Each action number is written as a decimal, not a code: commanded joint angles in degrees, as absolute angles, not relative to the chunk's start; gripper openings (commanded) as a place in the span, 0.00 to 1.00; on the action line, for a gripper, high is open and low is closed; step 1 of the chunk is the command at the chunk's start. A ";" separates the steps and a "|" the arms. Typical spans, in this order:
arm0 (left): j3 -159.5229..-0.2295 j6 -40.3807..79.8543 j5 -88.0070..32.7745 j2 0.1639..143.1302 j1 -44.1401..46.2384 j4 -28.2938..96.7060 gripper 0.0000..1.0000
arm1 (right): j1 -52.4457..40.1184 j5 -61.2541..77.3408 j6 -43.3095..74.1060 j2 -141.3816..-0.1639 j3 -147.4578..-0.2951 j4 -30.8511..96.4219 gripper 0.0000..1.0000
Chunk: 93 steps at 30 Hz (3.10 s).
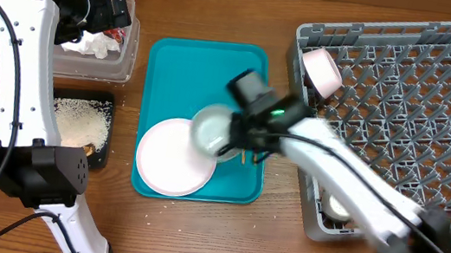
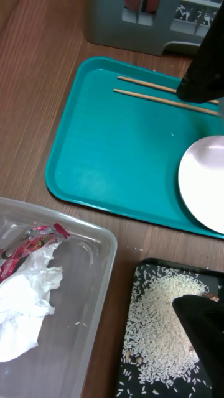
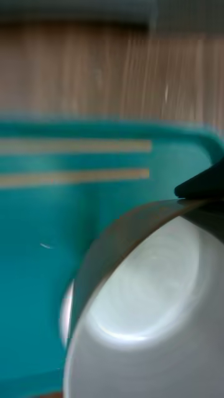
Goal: Sort waste into correct bins and load items into the dishwasher
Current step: 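Move right gripper to the plate and grasp the grey bowl, then carry the grey bowl into the middle of the rack and release, then return right gripper to the tray and grasp the white plate rim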
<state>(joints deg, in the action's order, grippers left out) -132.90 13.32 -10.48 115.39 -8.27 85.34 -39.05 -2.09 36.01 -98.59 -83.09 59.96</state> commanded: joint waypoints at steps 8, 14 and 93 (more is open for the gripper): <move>-133.60 12.40 -10.07 115.04 -8.56 85.25 1.00 | -35.07 -59.33 45.06 -78.91 -86.37 81.58 0.04; -133.60 12.40 -10.07 115.04 -8.56 85.25 1.00 | -32.51 -65.98 41.56 -85.21 -83.18 83.26 0.04; -133.60 12.40 -10.07 115.04 -8.56 85.25 1.00 | -41.17 5.76 37.04 -108.88 -91.15 61.36 0.80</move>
